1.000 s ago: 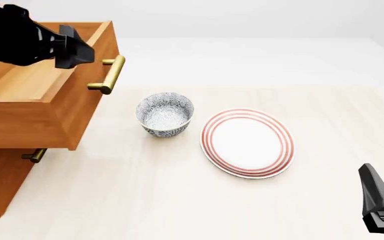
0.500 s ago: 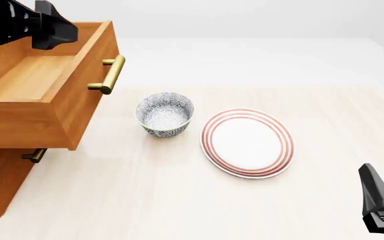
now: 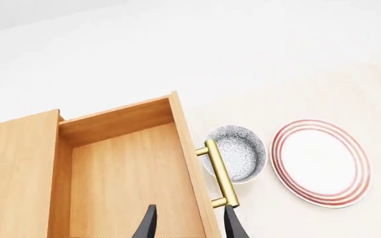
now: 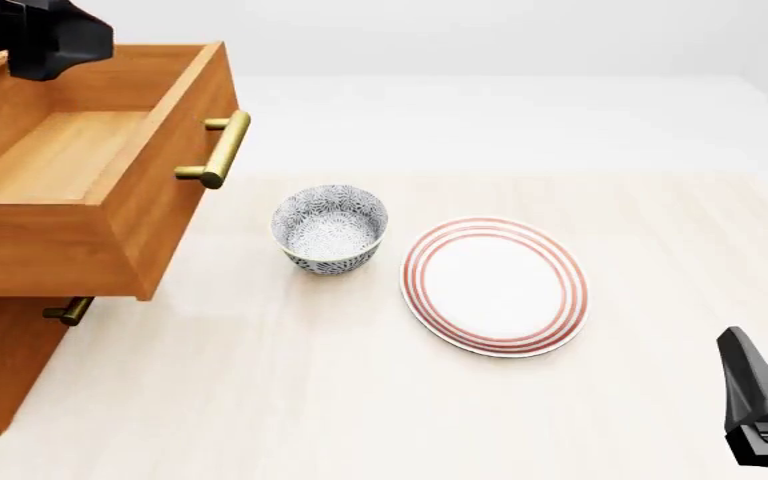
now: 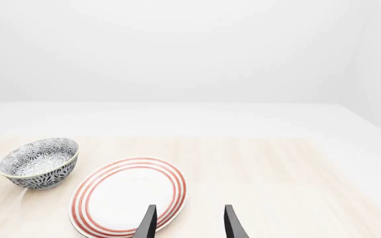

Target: Open the top drawer of the cabinet.

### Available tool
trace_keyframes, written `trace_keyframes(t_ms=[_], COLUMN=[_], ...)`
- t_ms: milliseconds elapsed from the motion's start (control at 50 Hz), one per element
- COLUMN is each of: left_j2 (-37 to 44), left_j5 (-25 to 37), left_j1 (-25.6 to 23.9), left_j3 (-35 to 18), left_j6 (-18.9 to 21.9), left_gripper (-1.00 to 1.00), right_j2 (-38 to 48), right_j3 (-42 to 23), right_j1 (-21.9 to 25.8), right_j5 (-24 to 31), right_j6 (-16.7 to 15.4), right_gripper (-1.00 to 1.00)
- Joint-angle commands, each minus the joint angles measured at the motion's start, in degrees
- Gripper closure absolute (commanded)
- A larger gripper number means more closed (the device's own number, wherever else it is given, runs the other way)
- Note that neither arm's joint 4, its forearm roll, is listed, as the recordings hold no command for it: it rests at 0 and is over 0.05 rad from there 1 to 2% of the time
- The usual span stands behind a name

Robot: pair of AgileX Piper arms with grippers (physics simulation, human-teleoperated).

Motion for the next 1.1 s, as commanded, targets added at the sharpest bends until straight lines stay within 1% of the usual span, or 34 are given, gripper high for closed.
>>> trace_keyframes(t_ms=[20,60,220,260,300,320,360,380,440,580,740,920,1100], left_j2=[-2.02,-2.95,-4.67,-6.17,-6.45,-6.98,-7.37,-8.29,-8.73,-10.16,-11.44,-13.7,-15.76], left_j5=[-0.53,-0.86,-1.02,-1.37,-1.15,-1.14,-1.29,-0.98,-0.72,-0.85,0.14,-0.17,0.55], left_j1=[2.24,2.94,4.1,5.26,4.83,6.01,6.18,7.49,7.57,8.55,9.26,9.64,10.15], left_j3=[0.39,0.27,0.99,0.92,0.51,0.43,0.22,-0.47,-0.95,0.09,-0.88,1.13,0.69], left_j6=[3.2,3.98,5.03,5.06,5.36,5.81,6.15,6.81,6.83,6.9,7.6,7.76,8.63], left_gripper=[-1.0,-1.0,-1.0,-1.0,-1.0,-1.0,-1.0,-1.0,-1.0,-1.0,-1.0,-1.0,-1.0], right_j2=[0.0,0.0,0.0,0.0,0.0,0.0,0.0,0.0,0.0,0.0,-0.01,0.0,0.0], right_j3=[0.0,0.0,0.0,0.0,0.0,0.0,0.0,0.0,0.0,0.0,0.0,0.0,0.0], right_j1=[0.01,0.0,0.0,0.01,0.01,0.02,-0.01,0.01,0.01,0.0,0.0,0.01,0.0], right_j5=[0.0,0.0,0.0,0.0,0.0,0.0,0.0,0.0,0.0,0.0,0.0,0.0,0.0], right_j6=[0.0,0.01,-0.01,-0.01,0.0,-0.01,0.01,-0.02,0.0,0.01,-0.01,0.02,-0.01], right_gripper=[-1.0,-1.0,-1.0,-1.0,-1.0,-1.0,-1.0,-1.0,-1.0,-1.0,-1.0,-1.0,-1.0])
